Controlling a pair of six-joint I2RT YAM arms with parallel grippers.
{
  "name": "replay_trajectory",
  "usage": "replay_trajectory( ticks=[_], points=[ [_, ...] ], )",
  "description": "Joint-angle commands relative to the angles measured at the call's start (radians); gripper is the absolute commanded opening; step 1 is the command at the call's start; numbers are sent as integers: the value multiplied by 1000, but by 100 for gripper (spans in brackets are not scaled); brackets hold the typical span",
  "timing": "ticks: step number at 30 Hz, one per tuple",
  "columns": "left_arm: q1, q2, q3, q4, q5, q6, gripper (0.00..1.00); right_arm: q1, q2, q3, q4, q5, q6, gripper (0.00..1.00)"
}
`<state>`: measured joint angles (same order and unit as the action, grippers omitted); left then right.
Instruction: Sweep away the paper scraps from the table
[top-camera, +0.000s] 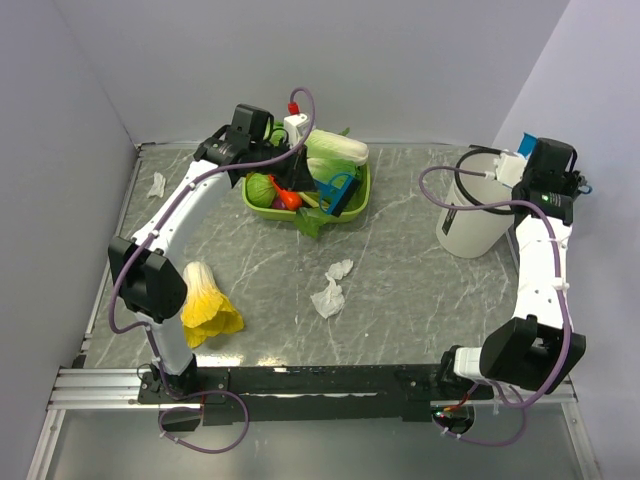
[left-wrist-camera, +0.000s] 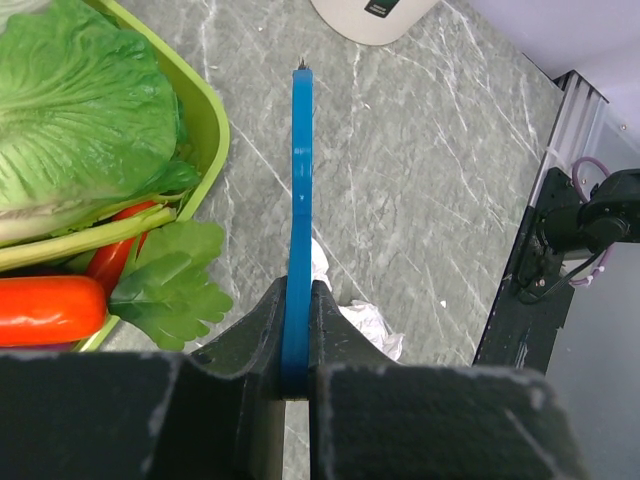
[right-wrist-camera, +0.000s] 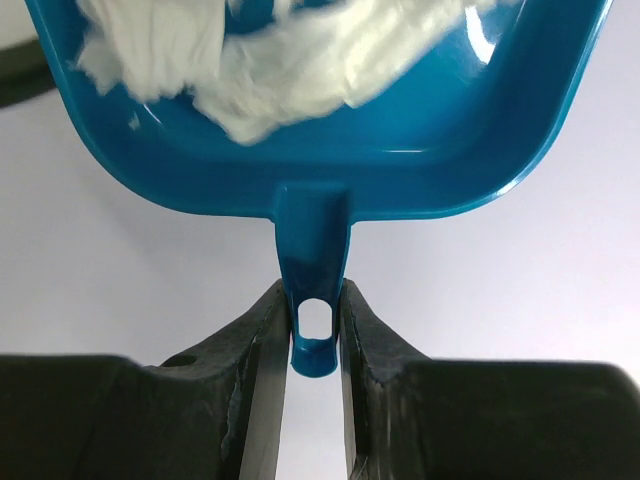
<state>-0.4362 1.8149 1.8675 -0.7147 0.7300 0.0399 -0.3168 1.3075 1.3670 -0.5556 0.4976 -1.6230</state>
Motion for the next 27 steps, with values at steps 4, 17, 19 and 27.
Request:
replay_trajectory(
  ticks=[4,17,19,27],
  points=[
    [-6,4,41,34,40,-1,2,4,-65,6,66,-1,-144,0],
    [-10,-3,59,38,48,-2,2,-1,24,320,-321,-100,69,0],
    [-10,-23,55,38,42,5,2,10,50,489,-491,-255,220,0],
    [-10,-141,-48,-28,60,156,1,123,-51,398,-850,-778,478,0]
  ],
)
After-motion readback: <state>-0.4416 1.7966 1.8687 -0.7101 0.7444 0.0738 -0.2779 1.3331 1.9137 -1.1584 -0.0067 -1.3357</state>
